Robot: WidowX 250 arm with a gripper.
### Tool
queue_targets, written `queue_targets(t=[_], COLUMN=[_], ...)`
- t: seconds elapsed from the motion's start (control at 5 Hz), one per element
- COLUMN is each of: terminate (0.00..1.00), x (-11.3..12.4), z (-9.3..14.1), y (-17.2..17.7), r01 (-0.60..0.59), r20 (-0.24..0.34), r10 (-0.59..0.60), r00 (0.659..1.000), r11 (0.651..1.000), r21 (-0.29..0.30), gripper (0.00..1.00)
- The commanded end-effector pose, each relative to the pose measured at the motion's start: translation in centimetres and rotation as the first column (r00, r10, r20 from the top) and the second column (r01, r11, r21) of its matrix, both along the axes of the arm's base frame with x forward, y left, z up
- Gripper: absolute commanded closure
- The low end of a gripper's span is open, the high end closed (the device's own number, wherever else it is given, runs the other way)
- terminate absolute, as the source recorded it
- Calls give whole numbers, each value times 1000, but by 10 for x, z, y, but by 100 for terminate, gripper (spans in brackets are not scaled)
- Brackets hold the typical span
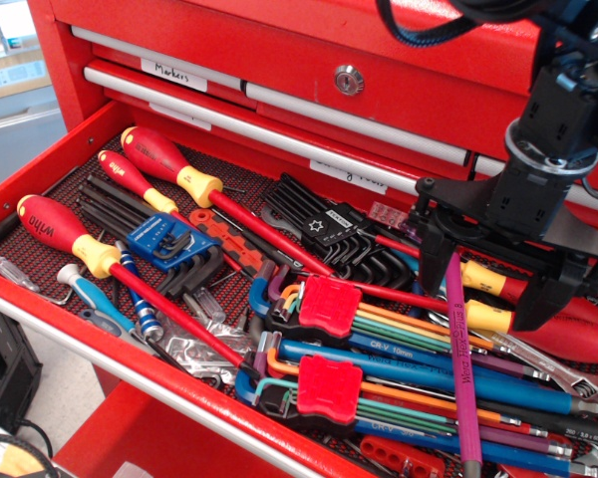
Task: Pick up violet Allen key
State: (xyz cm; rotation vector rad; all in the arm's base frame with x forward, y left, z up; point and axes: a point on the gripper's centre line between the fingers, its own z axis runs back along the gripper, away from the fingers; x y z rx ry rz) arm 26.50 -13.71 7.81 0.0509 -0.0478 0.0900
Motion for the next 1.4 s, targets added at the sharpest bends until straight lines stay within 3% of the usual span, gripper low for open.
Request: queue_targets(t=[0.0, 0.4, 0.6, 1.2], terminate=[0, 0, 0, 0], x=[5, 7, 7, 6], z=[-37, -60, -67, -52], y=[-7, -3, -4, 3], r01=[-32, -38, -44, -18], r20=[75, 105, 123, 71], r10=[39, 47, 53, 22], r00=[996, 993, 991, 997], r11=[996, 996, 996, 998], r21=[-85, -80, -80, -57], gripper=[0, 0, 100, 100])
